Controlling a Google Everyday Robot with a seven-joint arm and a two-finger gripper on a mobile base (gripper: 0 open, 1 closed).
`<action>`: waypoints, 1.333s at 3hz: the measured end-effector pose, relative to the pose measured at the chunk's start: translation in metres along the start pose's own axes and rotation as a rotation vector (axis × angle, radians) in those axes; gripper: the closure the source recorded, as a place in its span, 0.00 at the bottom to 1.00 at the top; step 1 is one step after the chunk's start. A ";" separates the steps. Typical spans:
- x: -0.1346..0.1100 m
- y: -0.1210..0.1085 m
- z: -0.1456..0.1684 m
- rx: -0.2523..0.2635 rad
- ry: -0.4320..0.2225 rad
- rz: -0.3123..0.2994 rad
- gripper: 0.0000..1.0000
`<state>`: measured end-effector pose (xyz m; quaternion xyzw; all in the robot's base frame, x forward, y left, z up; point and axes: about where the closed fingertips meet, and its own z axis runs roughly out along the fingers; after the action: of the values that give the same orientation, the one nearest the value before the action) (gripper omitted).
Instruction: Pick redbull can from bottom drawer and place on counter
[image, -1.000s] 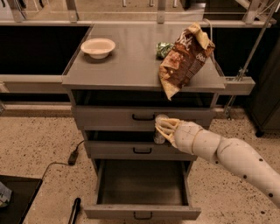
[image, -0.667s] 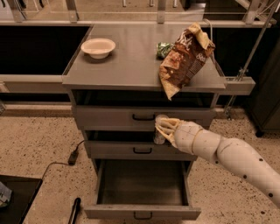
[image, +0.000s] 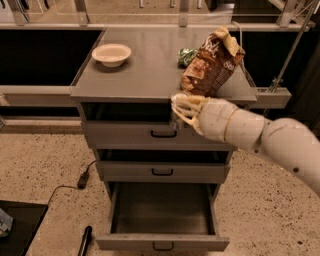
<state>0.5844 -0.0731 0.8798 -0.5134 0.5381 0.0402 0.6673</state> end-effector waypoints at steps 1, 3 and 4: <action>-0.086 -0.055 -0.005 0.002 -0.096 -0.130 1.00; -0.193 -0.129 0.026 -0.065 -0.179 -0.257 1.00; -0.165 -0.156 0.062 -0.109 -0.145 -0.240 1.00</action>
Offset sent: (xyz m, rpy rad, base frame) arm 0.0007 0.0441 0.2962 -0.0760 -0.3268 0.1936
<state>0.6518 -0.0191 1.0992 -0.6053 0.4204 0.0263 0.6754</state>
